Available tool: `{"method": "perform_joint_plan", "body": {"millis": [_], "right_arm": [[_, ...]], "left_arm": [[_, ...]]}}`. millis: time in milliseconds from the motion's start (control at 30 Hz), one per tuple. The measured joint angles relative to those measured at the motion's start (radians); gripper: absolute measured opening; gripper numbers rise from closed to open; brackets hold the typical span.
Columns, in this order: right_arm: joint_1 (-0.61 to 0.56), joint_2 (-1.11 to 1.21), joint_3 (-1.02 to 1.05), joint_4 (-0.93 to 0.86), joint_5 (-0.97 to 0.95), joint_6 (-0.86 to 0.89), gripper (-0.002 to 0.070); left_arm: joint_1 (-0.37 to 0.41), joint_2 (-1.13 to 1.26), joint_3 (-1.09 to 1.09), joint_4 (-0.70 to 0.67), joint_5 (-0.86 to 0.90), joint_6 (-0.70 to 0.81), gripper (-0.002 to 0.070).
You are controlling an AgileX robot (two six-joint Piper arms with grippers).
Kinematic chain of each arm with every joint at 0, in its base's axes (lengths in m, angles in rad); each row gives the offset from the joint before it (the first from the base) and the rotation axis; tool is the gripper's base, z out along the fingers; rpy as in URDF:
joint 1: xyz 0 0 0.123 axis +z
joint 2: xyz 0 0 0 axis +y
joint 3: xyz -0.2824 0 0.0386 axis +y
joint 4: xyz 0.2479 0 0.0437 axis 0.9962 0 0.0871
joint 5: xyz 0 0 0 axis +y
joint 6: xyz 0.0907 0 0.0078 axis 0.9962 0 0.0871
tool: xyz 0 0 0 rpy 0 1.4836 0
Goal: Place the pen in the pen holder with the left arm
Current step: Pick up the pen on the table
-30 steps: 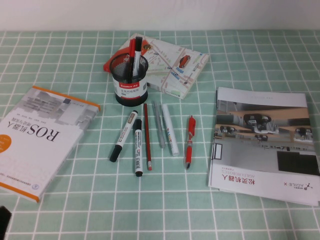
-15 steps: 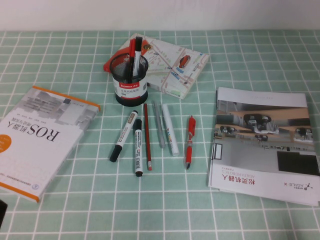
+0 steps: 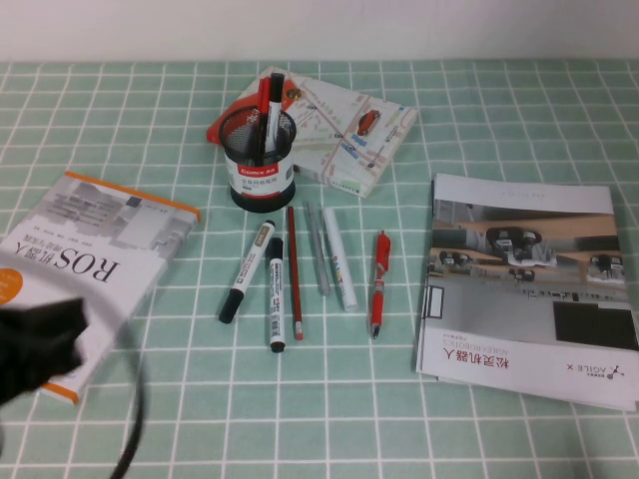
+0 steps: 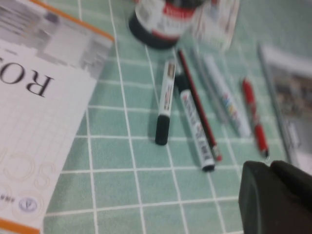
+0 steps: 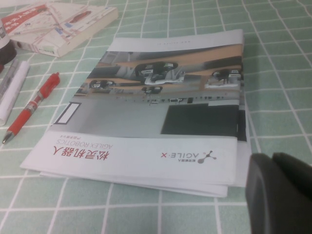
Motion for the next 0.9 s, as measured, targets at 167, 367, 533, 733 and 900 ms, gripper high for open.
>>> {"method": "perform_joint_plan", "body": {"millis": [167, 367, 533, 733, 900], "right_arm": [[0.0, 0.0, 0.0, 0.0, 0.0, 0.0, -0.002], [0.0, 0.0, 0.0, 0.0, 0.0, 0.0, -0.002], [0.0, 0.0, 0.0, 0.0, 0.0, 0.0, -0.002], [0.0, 0.0, 0.0, 0.0, 0.0, 0.0, -0.002], [0.0, 0.0, 0.0, 0.0, 0.0, 0.0, -0.002]], "left_arm": [[0.0, 0.265, -0.167, 0.002, 0.076, 0.107, -0.0003], [-0.026, 0.554, -0.359, 0.053, 0.143, 0.149, -0.0003], [-0.078, 0.774, -0.535, 0.164, 0.212, 0.103, -0.0003], [-0.169, 0.965, -0.725, 0.345, 0.302, -0.022, -0.0003], [-0.225, 1.104, -0.869, 0.391, 0.383, -0.064, -0.0003]]}}
